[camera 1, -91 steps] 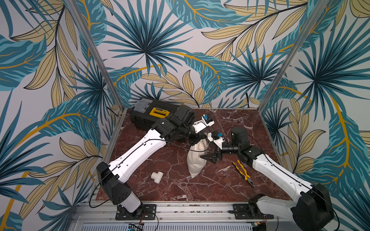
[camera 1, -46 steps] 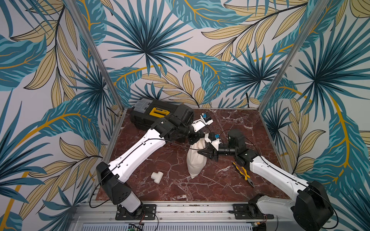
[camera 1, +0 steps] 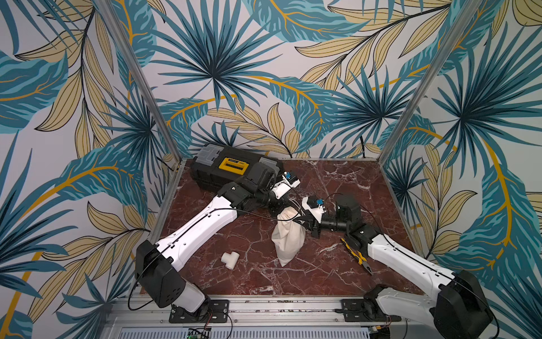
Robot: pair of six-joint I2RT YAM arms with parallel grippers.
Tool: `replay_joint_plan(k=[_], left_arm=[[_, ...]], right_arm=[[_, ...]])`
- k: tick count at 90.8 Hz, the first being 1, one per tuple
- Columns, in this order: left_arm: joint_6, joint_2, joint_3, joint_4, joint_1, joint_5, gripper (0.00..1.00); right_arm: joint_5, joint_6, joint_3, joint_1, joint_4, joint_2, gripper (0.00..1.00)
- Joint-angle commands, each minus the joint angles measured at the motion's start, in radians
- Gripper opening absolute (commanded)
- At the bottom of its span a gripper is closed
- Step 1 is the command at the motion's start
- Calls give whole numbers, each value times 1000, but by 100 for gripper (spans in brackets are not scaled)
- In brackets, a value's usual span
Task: Close the soil bag
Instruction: Pick up the soil bag from the center of the board.
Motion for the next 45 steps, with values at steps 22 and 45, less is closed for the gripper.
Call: replay_joint_plan(k=[22,45], left_arm=[[-87,-10,-78,82,46,-32,32],[-65,-51,-26,89,52,64,99]], right_arm=[[159,55,7,-4,73,-111,0],[272,-6,90,-5,-58,-124,0]])
